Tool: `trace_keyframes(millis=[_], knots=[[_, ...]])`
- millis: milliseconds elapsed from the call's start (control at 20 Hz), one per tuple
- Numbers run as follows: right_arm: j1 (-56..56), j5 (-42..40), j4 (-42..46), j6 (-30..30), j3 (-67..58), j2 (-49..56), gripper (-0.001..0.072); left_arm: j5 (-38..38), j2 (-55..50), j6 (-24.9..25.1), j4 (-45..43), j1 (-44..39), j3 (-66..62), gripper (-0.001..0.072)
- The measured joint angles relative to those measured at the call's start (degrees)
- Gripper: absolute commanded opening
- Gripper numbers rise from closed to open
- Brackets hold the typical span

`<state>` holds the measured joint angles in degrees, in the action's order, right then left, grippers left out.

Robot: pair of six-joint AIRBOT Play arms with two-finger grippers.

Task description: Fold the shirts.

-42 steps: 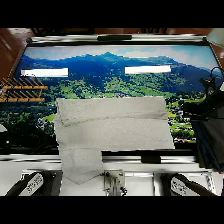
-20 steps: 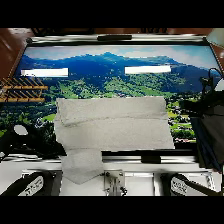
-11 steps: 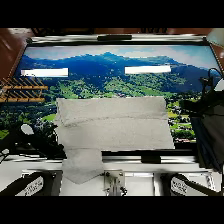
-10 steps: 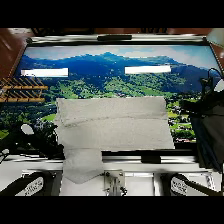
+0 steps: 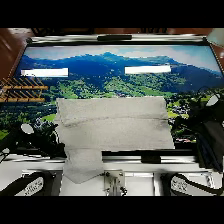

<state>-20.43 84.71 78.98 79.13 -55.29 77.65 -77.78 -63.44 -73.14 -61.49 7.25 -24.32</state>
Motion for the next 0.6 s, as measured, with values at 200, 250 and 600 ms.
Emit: trace_keyframes(millis=[200,250,600], knots=[[-0.4,-1.3,1.7,-1.4,4.5,0.1,0.0615,-0.1,0.0,-0.7,0.4,0.0,0.0,0.0029],[-0.5,-1.5,2.0,-1.6,5.0,0.1,0.0615,-0.1,0.0,-0.8,0.5,0.0,0.0,0.0029],[-0.5,-2.8,-0.9,-1.6,6.8,3.5,0.0616,-0.1,0.3,-1.0,0.6,0.0,0.0,0.0029]])
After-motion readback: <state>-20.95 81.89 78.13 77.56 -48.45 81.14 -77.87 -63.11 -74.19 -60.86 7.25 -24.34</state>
